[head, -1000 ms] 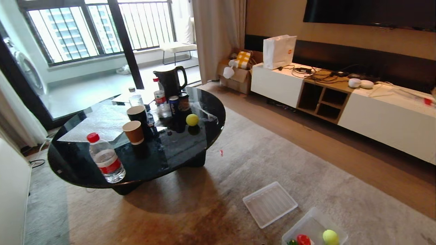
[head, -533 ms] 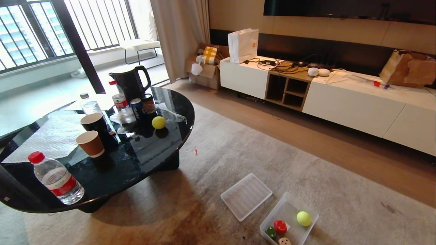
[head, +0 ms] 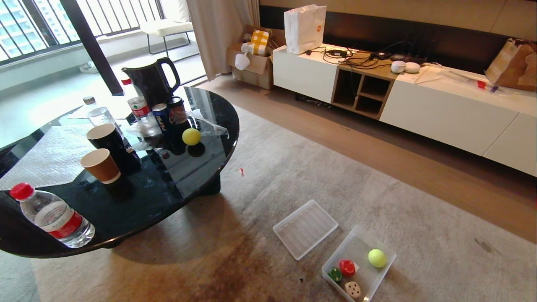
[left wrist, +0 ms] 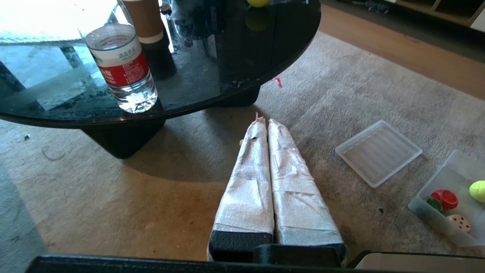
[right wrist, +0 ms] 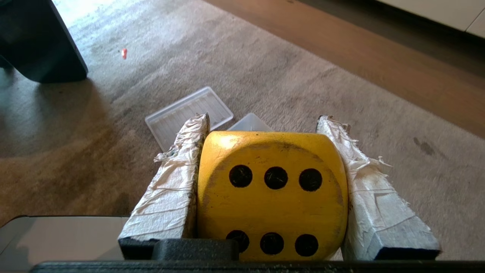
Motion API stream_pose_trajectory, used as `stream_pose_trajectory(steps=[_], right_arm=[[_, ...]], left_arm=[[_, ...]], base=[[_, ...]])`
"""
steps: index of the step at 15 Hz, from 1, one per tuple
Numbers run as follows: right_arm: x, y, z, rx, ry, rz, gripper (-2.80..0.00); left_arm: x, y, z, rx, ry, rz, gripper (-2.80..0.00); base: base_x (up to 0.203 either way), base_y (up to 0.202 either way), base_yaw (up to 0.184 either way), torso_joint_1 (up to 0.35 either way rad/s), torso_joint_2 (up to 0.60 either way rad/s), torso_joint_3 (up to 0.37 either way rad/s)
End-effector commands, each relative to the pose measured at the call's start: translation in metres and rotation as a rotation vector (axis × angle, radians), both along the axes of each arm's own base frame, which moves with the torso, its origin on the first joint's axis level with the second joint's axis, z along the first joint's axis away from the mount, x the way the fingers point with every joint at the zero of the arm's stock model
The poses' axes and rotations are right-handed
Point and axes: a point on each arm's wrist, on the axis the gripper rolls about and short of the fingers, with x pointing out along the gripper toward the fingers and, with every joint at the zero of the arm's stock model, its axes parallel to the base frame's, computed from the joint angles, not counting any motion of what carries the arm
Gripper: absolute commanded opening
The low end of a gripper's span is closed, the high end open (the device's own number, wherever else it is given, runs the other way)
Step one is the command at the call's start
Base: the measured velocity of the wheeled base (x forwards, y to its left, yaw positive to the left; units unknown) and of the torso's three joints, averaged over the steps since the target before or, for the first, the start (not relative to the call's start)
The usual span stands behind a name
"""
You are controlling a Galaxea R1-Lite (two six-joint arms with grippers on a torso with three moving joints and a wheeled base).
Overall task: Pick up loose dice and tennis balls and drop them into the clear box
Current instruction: Put the toys in the box
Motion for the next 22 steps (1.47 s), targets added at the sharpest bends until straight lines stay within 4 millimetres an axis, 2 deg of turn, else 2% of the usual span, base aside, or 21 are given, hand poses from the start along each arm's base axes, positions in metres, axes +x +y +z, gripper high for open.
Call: stream_pose_trajectory(steps=[1,22], right_arm=[[0.0000,0.0000,-0.0002,-0.001,0.001,0.001,-2.80],[-0.0001,0.0000,-0.0003,-0.011,0.007,0.002,-2.80]], left_arm=[[0.0001,0.0000,-0.0004,0.000,0.002,0.001,-2.80],[0.0001,0.0000,-0.0003,0.000,0.000,0.001,-2.80]], base=[[0.000,0.000,0.000,0.005,0.00,-0.203],[0.000,0.000,0.000,0.002,0.00,-0.199]])
